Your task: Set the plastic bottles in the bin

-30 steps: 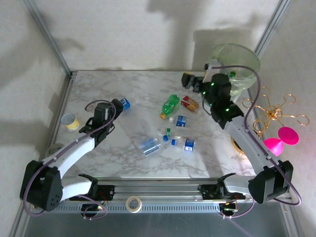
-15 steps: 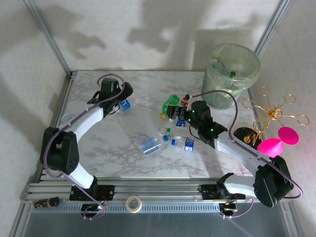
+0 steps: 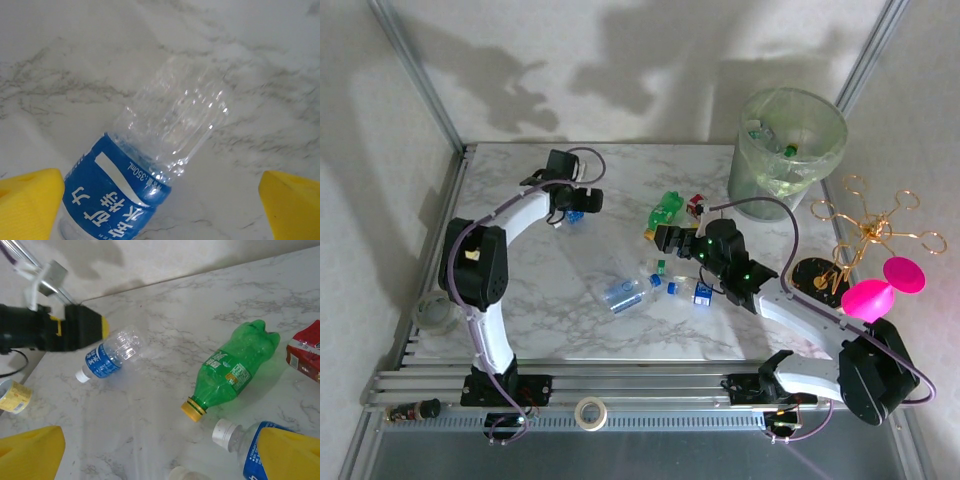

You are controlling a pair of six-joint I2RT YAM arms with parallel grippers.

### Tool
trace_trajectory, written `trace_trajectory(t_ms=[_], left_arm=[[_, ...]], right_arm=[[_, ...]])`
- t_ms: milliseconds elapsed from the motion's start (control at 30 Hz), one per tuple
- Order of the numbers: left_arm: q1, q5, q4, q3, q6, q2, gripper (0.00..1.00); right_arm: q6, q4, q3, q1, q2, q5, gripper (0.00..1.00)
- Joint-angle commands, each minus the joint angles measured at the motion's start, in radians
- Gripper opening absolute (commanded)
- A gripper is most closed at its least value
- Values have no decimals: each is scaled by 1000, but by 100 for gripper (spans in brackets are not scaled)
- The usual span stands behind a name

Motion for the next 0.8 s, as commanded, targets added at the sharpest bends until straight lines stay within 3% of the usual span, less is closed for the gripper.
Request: trace_trajectory(t_ms=[0,267,400,767], left_arm=[[10,-45,-48,10,103,20,100],[12,-142,-7,-15,116,64,100],[12,-111,0,-21,116,84,98],[-7,-48,-13,9,72,140,76]], right_arm=[[41,45,-26,20,-25,-7,99],[61,29,-44,54,-41,3,99],[68,31,-53,57,-50,19,99],[101,60,-82,69,-56,7,99]])
